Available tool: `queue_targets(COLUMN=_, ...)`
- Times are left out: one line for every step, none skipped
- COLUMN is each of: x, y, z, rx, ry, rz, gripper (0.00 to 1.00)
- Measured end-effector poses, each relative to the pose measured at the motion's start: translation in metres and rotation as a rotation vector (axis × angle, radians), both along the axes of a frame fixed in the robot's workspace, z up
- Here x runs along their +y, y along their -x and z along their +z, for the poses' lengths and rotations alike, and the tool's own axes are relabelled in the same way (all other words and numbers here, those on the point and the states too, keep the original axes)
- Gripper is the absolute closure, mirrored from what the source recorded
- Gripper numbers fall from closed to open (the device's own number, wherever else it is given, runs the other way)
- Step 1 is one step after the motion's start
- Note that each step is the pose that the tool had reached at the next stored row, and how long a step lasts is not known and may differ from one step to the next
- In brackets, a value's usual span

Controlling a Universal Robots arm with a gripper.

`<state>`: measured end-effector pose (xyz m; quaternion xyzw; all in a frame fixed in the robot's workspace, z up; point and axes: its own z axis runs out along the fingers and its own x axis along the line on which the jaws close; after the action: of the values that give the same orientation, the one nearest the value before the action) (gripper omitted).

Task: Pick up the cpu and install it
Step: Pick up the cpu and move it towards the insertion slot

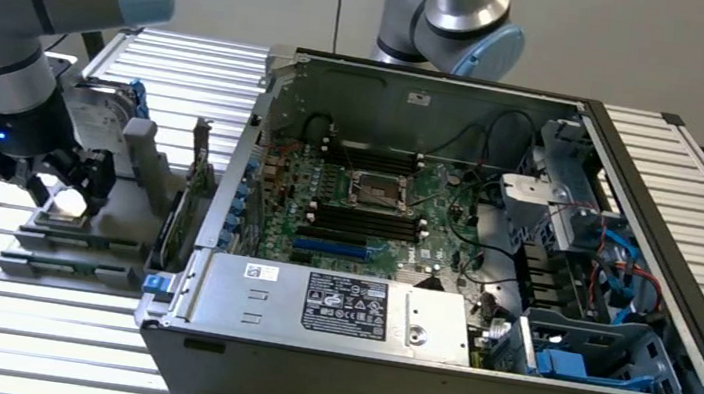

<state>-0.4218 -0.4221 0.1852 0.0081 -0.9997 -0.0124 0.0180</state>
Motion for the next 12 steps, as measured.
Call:
queue_targets(x=0.0, y=0.0, z=-0.0001, rx=0.0007, ry=0.0, rz=0.0, gripper=0.29)
queue_targets(x=0.0, y=0.0, z=-0.0002, rx=0.0013, ry=0.0, rz=0.001, gripper=0.29)
queue_targets(x=0.0, y=0.0, z=-0.0002, rx=0.0018, ry=0.0, rz=0.001, gripper=0.37)
queue_targets(x=0.0, y=0.0, z=-0.0002, rx=0.0024, ry=0.0, rz=0.001, gripper=0.37)
queue_targets(x=0.0, y=0.0, z=-0.0002, rx=0.0032, ry=0.0, rz=0.001, gripper=0.37)
queue_targets(x=0.0, y=0.0, z=-0.0003, rx=0.004, ry=0.0, rz=0.001, gripper=0.44)
queue_targets(x=0.0, y=0.0, z=-0.0003, rx=0.0051, ry=0.0, rz=0.001, gripper=0.44)
queue_targets(x=0.0, y=0.0, z=-0.0002, rx=0.0063, ry=0.0, rz=0.002, gripper=0.44)
queue_targets(x=0.0, y=0.0, z=-0.0003, rx=0.0073, ry=0.0, rz=0.002, gripper=0.45)
queue_targets(x=0.0, y=0.0, z=-0.0003, rx=0.0085, ry=0.0, rz=0.002, gripper=0.45)
queue_targets(x=0.0, y=0.0, z=-0.0002, rx=0.0096, ry=-0.0001, rz=0.002, gripper=0.45)
queue_targets(x=0.0, y=0.0, z=0.0, rx=0.0106, ry=-0.0002, rz=0.002, gripper=0.45)
